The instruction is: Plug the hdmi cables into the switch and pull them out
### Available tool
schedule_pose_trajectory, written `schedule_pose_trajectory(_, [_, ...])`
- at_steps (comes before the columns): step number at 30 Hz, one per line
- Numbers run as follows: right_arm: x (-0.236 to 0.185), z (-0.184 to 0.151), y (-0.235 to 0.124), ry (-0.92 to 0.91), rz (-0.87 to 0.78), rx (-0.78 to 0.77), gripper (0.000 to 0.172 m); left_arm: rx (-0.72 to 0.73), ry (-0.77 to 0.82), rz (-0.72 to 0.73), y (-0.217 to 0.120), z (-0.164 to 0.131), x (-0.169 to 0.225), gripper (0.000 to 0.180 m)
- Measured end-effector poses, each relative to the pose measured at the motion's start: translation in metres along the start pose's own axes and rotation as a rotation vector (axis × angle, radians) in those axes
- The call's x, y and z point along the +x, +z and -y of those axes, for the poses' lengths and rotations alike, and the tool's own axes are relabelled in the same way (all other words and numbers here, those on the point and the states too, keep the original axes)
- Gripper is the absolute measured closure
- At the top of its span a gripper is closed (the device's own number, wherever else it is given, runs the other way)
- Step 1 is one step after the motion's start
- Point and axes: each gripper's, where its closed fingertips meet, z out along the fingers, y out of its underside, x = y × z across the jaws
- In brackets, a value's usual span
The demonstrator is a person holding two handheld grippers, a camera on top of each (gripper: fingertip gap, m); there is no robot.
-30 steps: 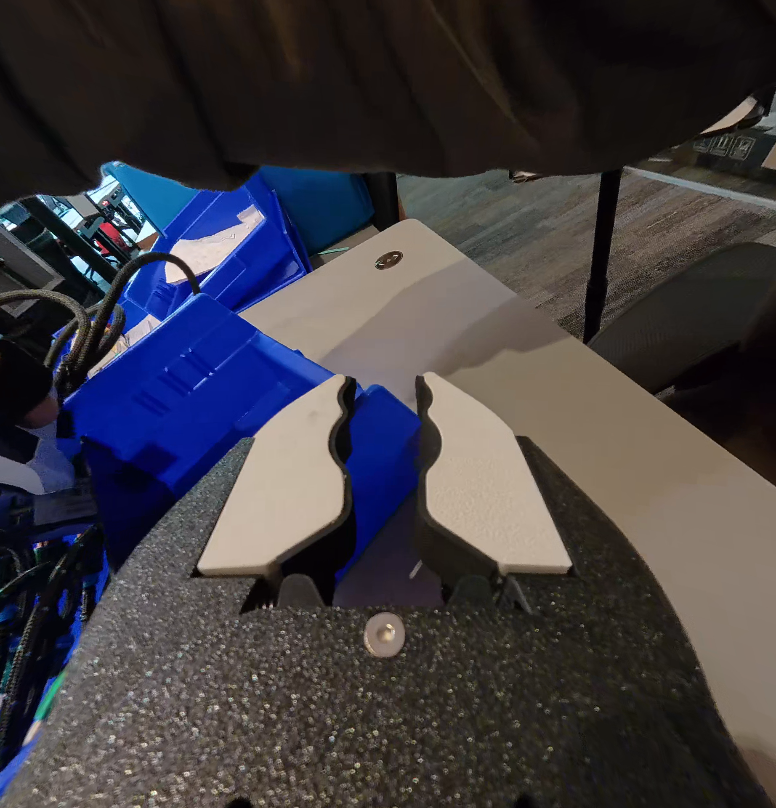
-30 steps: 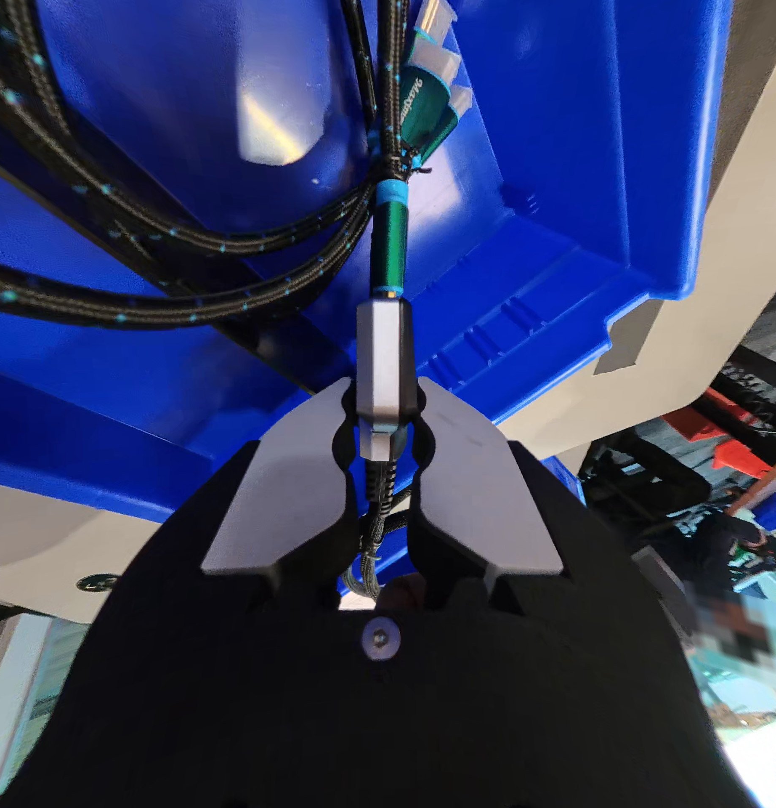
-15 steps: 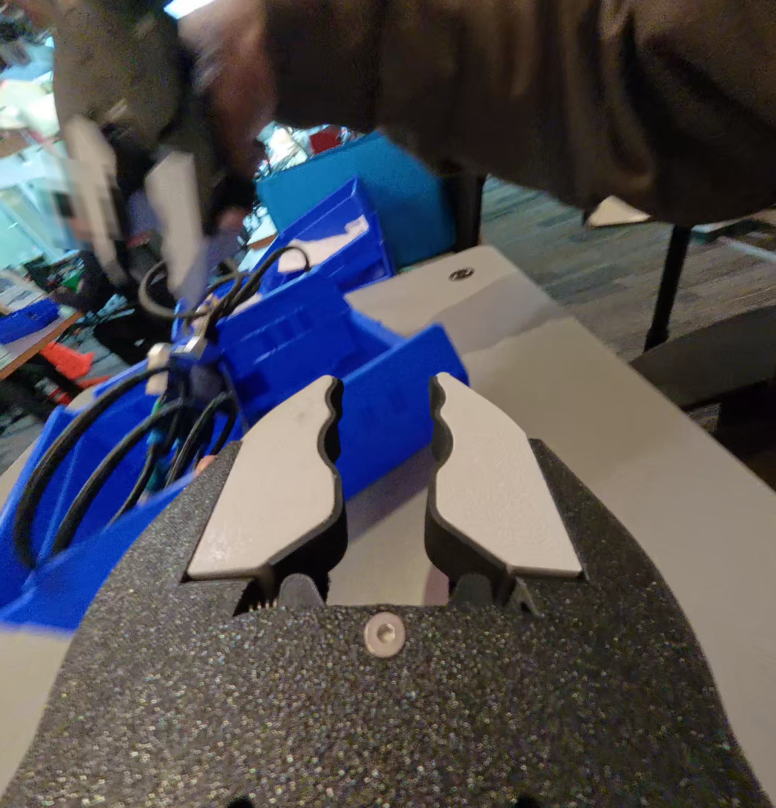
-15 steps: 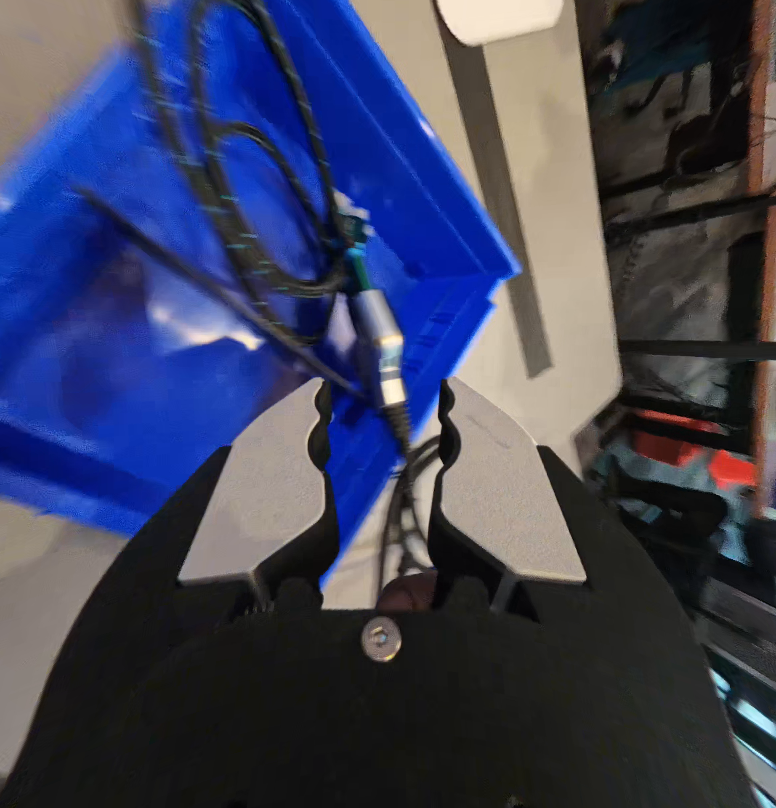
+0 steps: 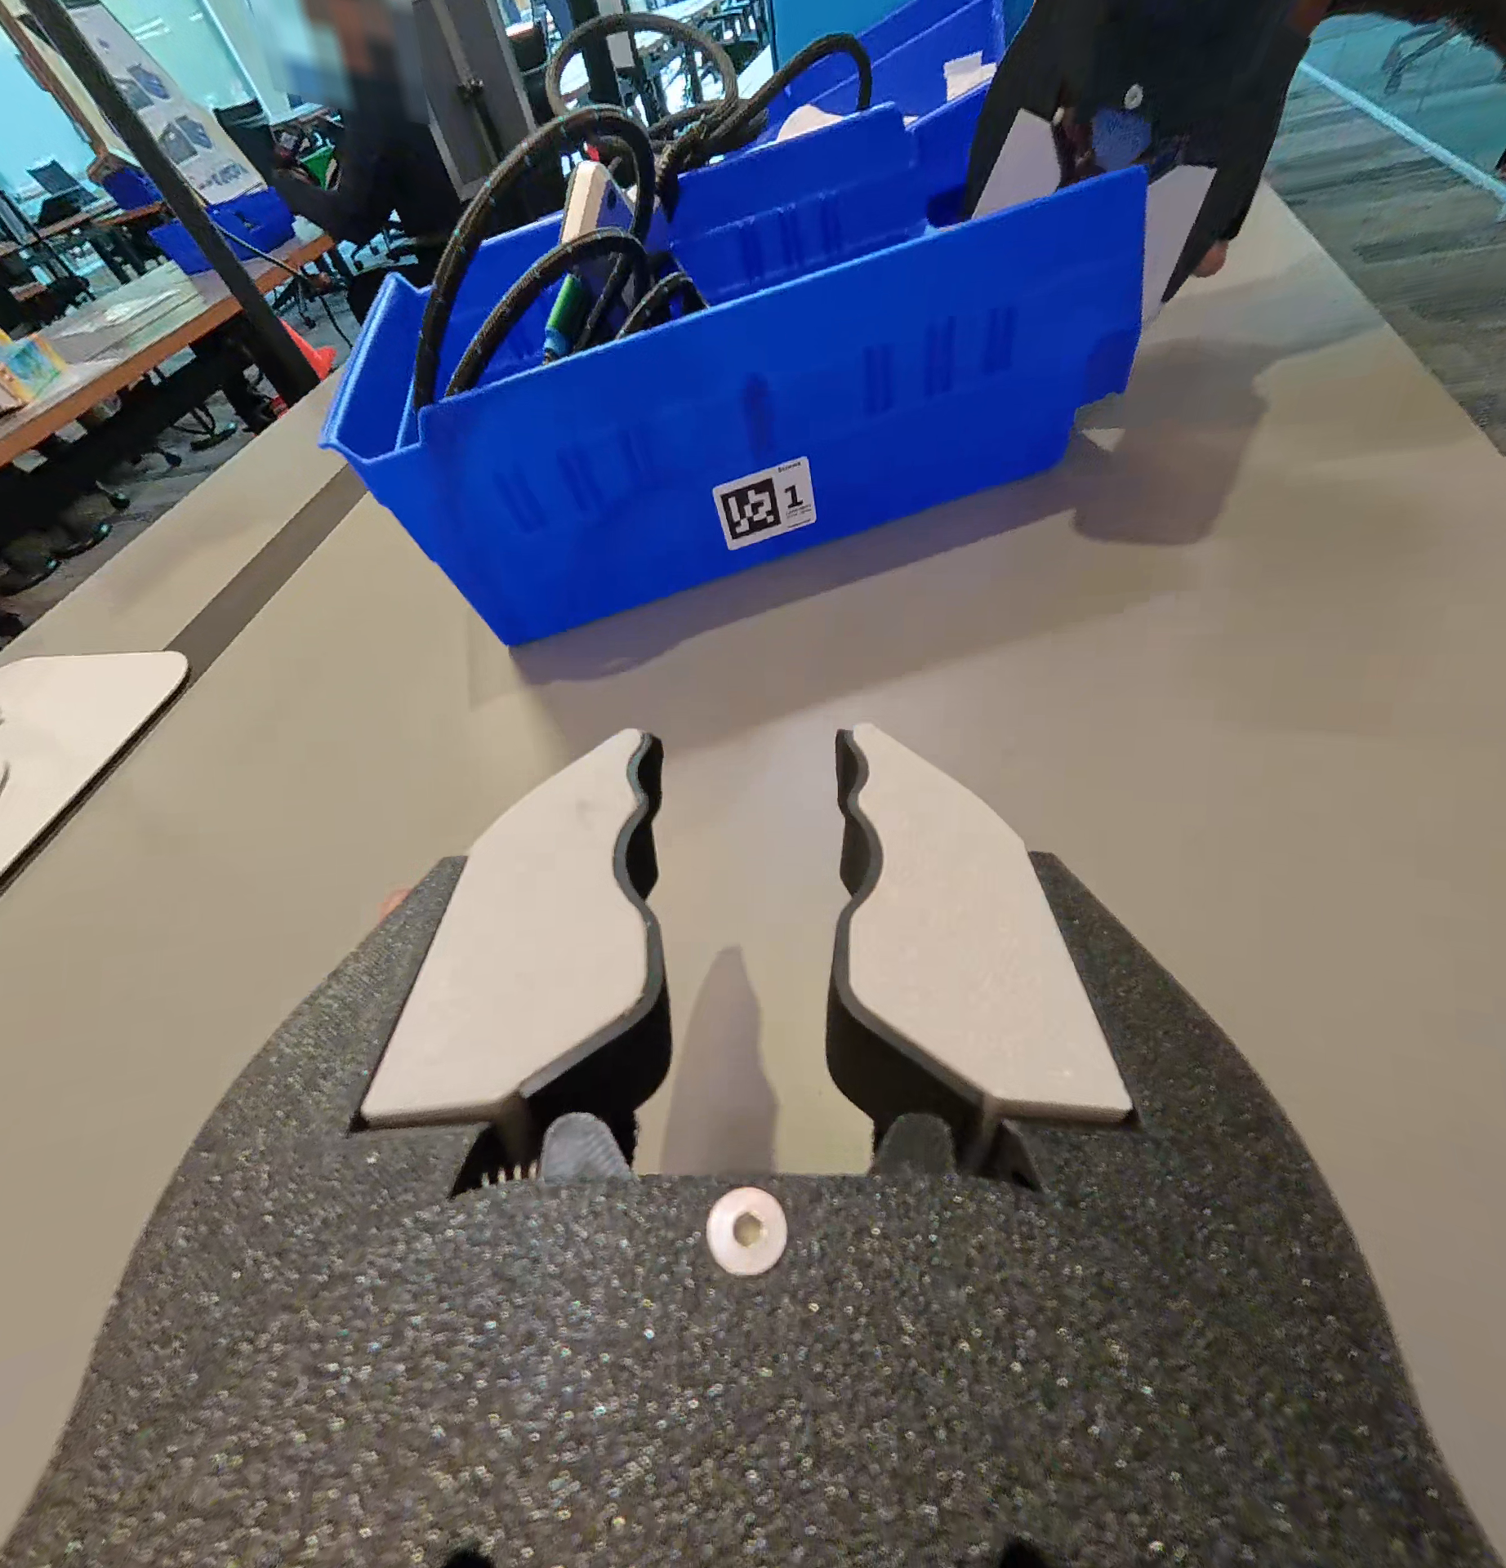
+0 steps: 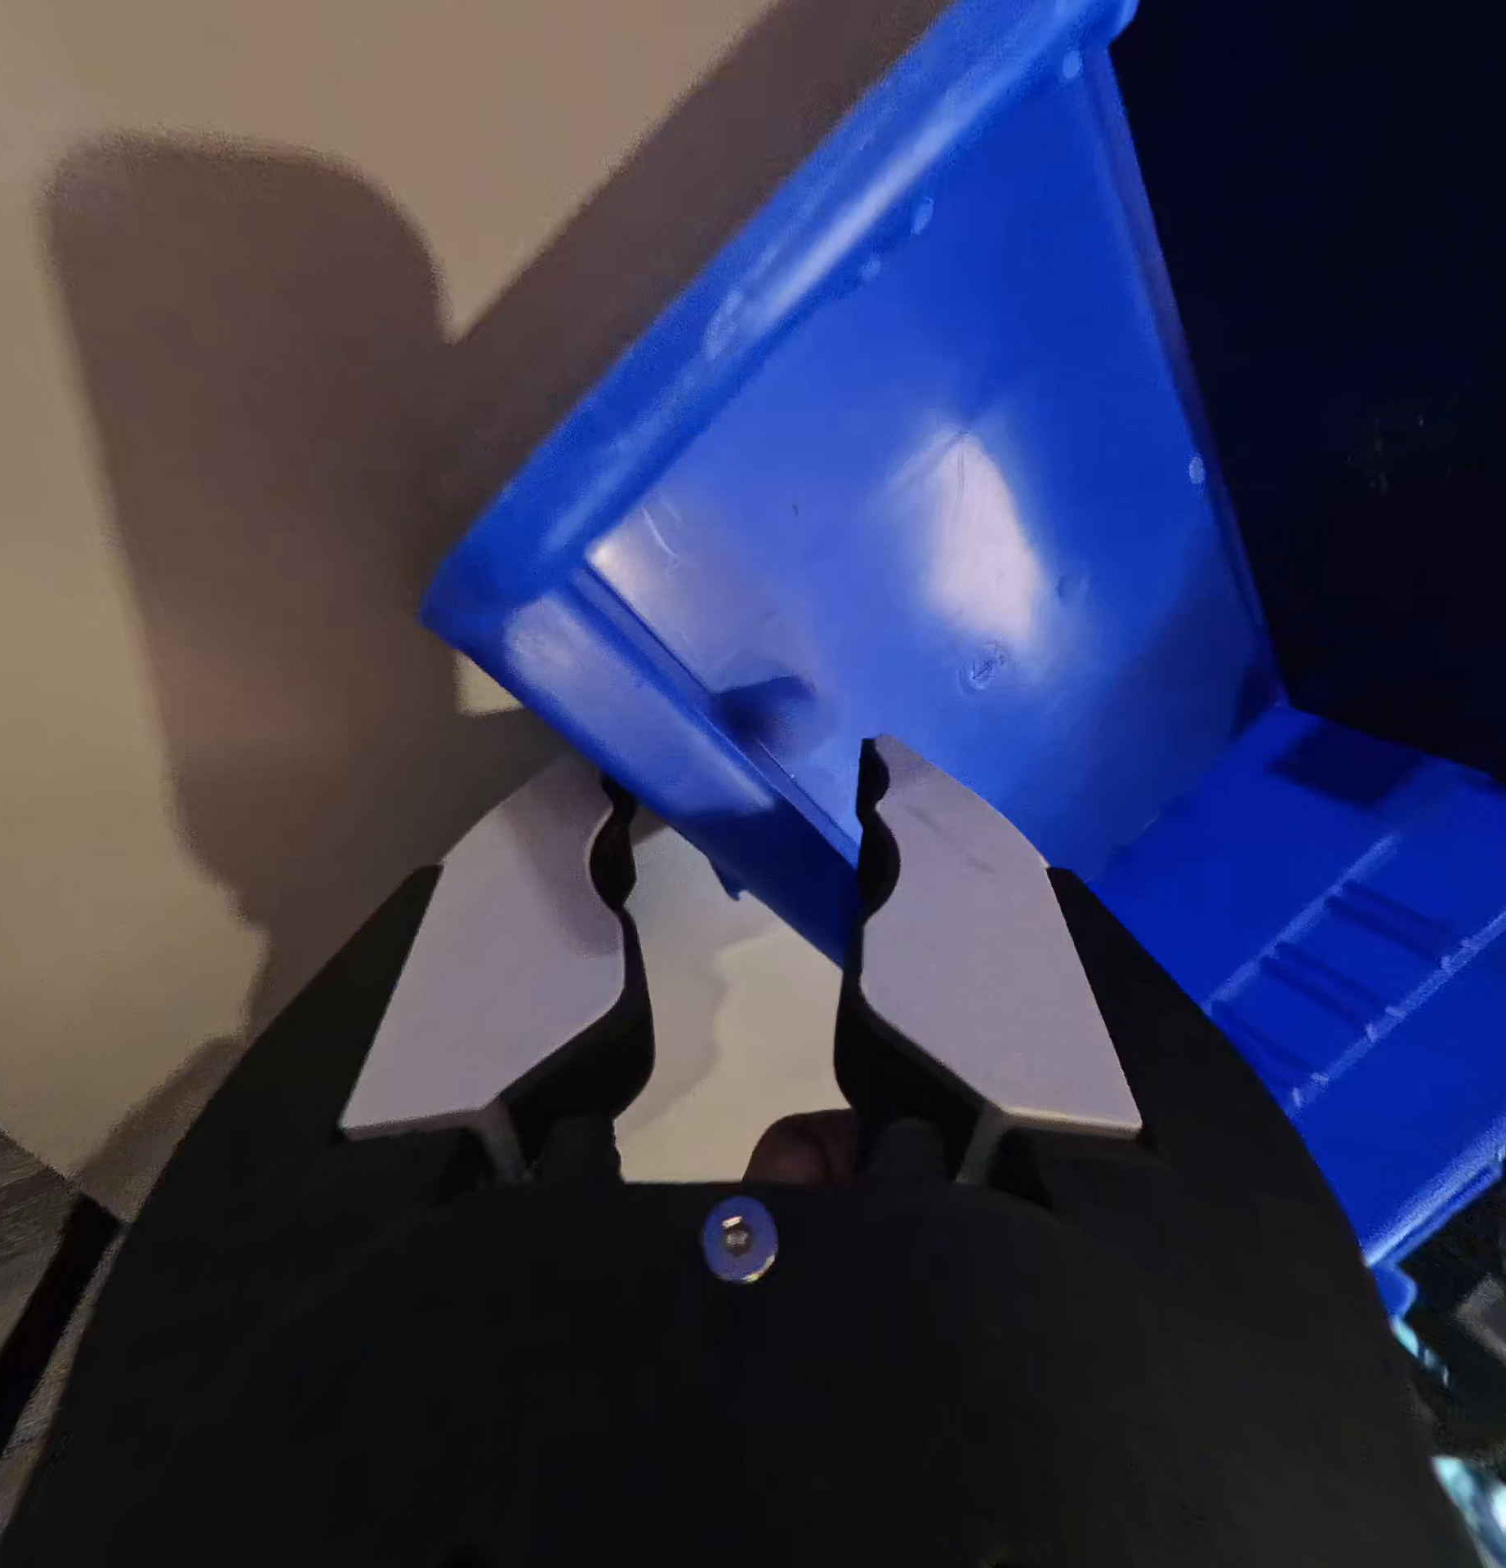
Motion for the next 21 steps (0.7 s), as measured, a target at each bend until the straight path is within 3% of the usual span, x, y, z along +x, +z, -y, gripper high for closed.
schedule_pose_trajectory(12, [0.0,-0.011,-0.003,0.177,-0.099,-0.102,0.134,-0.049,0.004,0.012,-0.002,-0.008,0.0,0.14])
schedule_pose_trajectory(16, [0.003,-0.009,-0.01,0.304,-0.138,0.006,0.123,-0.063,-0.011,0.032,-0.006,-0.01,-0.002,0.139])
schedule_pose_trajectory(21, [0.005,0.02,-0.033,0.609,-0.189,0.329,0.113,-0.108,-0.086,0.203,-0.034,-0.018,-0.017,0.138])
